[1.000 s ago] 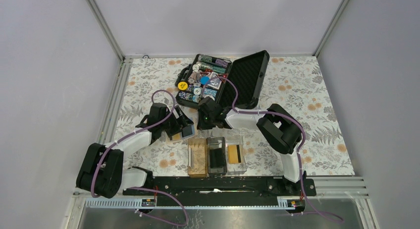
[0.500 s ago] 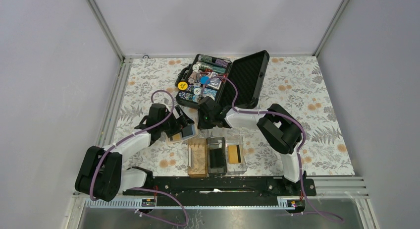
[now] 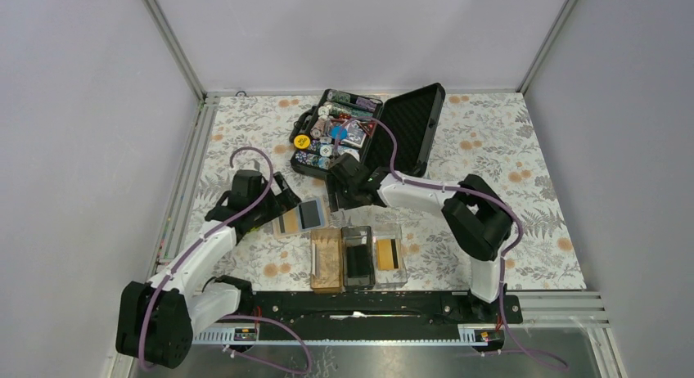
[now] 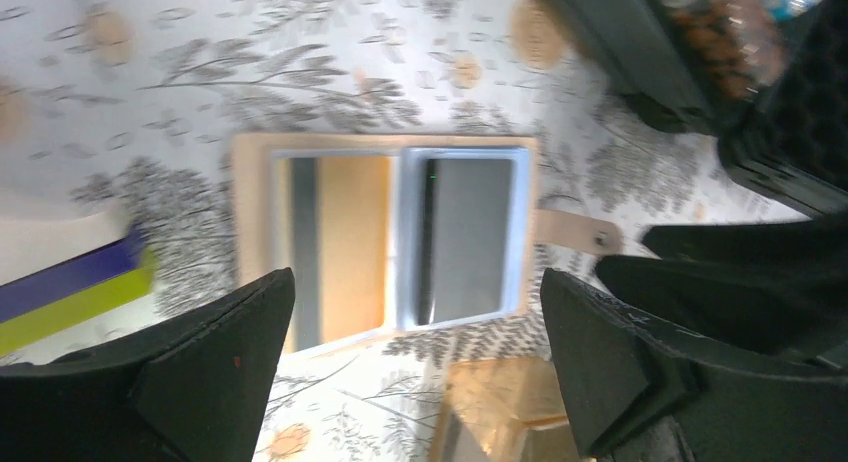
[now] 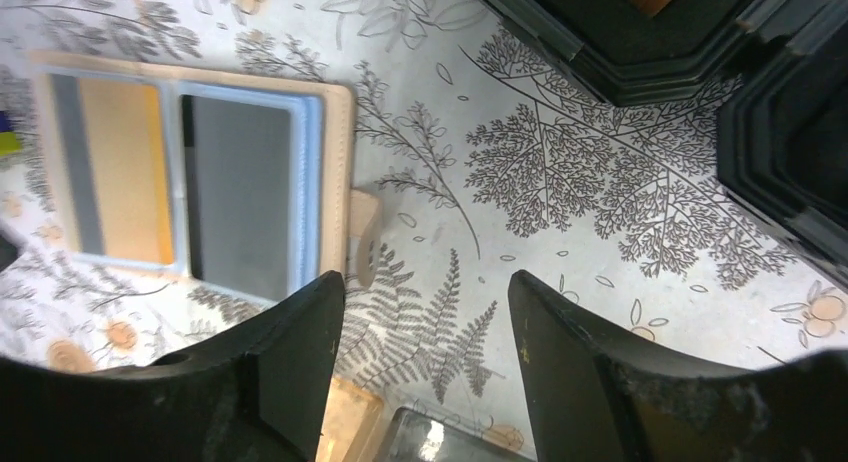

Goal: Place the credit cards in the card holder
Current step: Insert the credit card into the card holder.

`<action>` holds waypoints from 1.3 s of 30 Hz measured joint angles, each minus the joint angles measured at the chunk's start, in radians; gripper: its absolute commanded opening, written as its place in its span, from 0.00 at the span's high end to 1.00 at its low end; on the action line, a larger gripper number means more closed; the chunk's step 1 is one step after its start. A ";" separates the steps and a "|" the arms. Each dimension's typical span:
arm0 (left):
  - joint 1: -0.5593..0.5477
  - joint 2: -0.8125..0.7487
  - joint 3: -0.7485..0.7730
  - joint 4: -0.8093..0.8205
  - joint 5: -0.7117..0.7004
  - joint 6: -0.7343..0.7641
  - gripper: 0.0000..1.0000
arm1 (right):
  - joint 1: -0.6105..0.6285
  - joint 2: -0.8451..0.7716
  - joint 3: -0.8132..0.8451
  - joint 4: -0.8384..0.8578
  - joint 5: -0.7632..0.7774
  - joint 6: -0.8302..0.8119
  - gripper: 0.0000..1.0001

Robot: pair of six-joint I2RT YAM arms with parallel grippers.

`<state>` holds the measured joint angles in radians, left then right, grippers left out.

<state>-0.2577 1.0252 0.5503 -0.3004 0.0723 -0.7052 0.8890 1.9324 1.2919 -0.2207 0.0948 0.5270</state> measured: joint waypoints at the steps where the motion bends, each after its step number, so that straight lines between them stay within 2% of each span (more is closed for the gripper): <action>1: 0.016 -0.002 -0.003 -0.019 -0.008 0.001 0.01 | 0.000 -0.014 0.000 -0.004 -0.002 -0.004 0.29; 4: 0.062 -0.015 -0.021 -0.056 -0.033 0.001 0.01 | 0.000 -0.061 0.000 -0.002 -0.008 -0.013 0.28; 7: 0.083 -0.040 -0.052 -0.085 -0.074 -0.006 0.03 | 0.002 -0.095 0.000 0.007 -0.022 -0.025 0.35; 12: 0.088 -0.061 -0.092 -0.099 -0.117 -0.029 0.24 | 0.006 -0.090 0.014 0.027 -0.109 -0.036 0.44; 14: 0.090 -0.061 -0.106 -0.095 -0.122 -0.034 0.30 | 0.011 -0.068 0.032 0.042 -0.154 -0.034 0.46; 23: 0.090 -0.025 -0.127 -0.044 -0.120 -0.039 0.44 | 0.021 0.058 0.086 0.084 -0.272 -0.018 0.55; 32: 0.090 0.019 -0.136 -0.005 -0.110 -0.037 0.53 | 0.021 0.143 0.107 0.092 -0.291 0.000 0.61; 39: 0.090 0.045 -0.136 0.018 -0.109 -0.033 0.64 | 0.021 0.154 0.115 0.103 -0.298 0.016 0.68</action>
<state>-0.1680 1.0706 0.4145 -0.2825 -0.0372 -0.7380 0.9100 2.0869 1.4071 -0.1181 -0.2028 0.5426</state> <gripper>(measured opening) 0.400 0.353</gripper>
